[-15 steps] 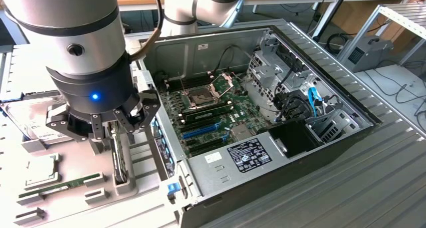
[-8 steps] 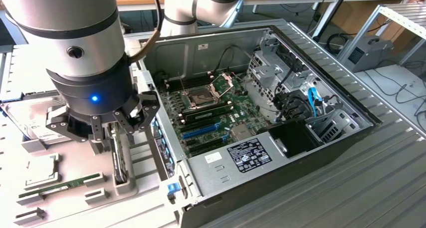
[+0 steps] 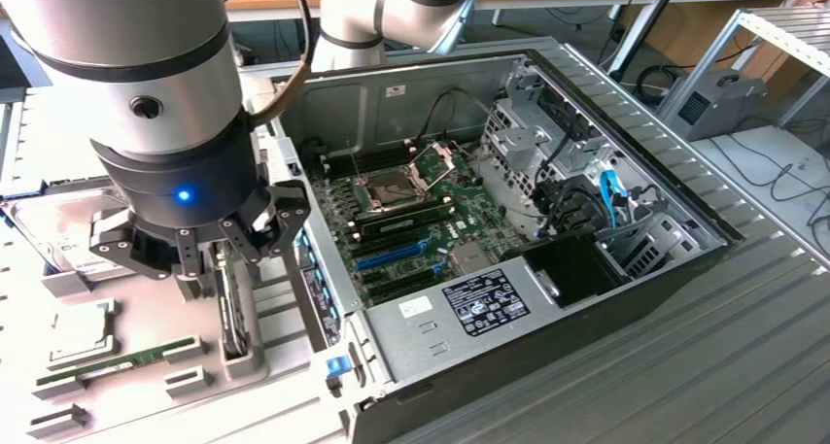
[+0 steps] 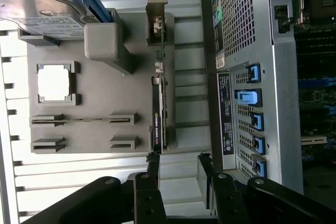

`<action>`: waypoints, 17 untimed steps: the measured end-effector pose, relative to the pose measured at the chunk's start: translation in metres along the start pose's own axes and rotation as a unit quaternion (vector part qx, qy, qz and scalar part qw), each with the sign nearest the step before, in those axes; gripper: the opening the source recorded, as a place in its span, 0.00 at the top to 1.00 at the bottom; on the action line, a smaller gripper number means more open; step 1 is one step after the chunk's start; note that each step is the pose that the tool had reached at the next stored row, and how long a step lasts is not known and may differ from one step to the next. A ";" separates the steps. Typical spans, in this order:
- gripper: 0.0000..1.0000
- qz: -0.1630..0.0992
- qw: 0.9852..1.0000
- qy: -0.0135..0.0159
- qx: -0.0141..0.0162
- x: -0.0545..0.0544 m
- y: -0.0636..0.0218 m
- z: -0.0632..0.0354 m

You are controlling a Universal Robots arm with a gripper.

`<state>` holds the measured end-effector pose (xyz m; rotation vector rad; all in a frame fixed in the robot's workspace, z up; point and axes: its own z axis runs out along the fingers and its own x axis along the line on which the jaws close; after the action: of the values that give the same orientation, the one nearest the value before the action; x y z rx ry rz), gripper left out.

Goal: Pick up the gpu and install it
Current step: 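Pick up the gpu and move the gpu toward the slot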

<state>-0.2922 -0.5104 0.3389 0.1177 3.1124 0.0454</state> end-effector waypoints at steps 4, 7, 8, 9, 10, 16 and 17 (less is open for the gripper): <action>0.58 0.000 1.000 0.000 0.000 0.001 -0.0001 0.0016; 0.58 0.000 1.000 0.000 0.001 0.001 -0.0001 0.0030; 0.58 0.000 1.000 0.000 0.001 0.001 -0.0002 0.0034; 0.58 0.000 1.000 0.000 0.001 0.001 -0.0002 0.0042; 0.58 0.000 1.000 0.000 0.001 0.001 -0.0002 0.0047; 0.58 0.000 1.000 0.000 0.002 0.001 -0.0003 0.0070; 0.58 0.000 1.000 0.000 0.002 0.001 -0.0003 0.0074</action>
<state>-0.2933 -0.5104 0.3314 0.1176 3.1123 0.0406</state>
